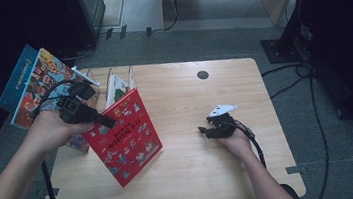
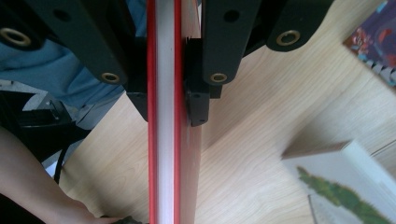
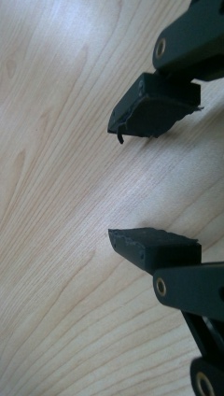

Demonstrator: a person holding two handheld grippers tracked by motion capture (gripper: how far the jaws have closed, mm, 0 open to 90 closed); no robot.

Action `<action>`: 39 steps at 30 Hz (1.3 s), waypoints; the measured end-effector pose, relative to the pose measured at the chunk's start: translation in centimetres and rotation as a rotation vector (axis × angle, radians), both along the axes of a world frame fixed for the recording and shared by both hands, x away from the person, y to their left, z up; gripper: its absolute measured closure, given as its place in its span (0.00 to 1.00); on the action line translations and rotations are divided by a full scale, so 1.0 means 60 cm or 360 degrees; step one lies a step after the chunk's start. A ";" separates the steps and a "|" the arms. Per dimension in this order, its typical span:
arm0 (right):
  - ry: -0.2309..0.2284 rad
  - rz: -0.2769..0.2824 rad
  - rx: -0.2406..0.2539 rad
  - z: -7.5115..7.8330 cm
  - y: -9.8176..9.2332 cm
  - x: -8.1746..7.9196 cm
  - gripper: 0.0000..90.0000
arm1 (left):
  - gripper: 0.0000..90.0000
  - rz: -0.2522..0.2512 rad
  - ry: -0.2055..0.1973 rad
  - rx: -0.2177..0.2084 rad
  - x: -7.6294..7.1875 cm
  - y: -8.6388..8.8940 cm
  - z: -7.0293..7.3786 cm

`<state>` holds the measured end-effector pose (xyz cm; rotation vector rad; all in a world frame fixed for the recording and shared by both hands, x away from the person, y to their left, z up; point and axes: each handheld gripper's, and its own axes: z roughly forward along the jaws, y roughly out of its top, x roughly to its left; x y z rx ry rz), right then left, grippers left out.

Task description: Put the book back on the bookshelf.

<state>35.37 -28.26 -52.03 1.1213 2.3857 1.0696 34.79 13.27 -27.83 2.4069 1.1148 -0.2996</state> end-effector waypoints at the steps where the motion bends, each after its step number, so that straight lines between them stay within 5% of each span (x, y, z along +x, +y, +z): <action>1: -0.0013 0.0005 0.0003 -0.002 0.001 0.000 0.43 | 0.88 0.0005 0.0005 0.0006 -0.002 0.005 0.000; 18: -0.0054 0.0048 0.0012 -0.009 0.009 0.005 0.31 | 0.88 0.0208 0.0017 0.0023 -0.026 0.103 0.003; 24: -0.0050 0.0008 -0.0007 -0.009 0.010 0.007 0.23 | 0.88 0.0342 0.0025 0.0033 -0.028 0.146 -0.002; 39: -0.0045 -0.0032 -0.0011 -0.009 0.014 0.007 0.22 | 0.88 0.0636 0.0073 0.0004 0.006 0.218 -0.009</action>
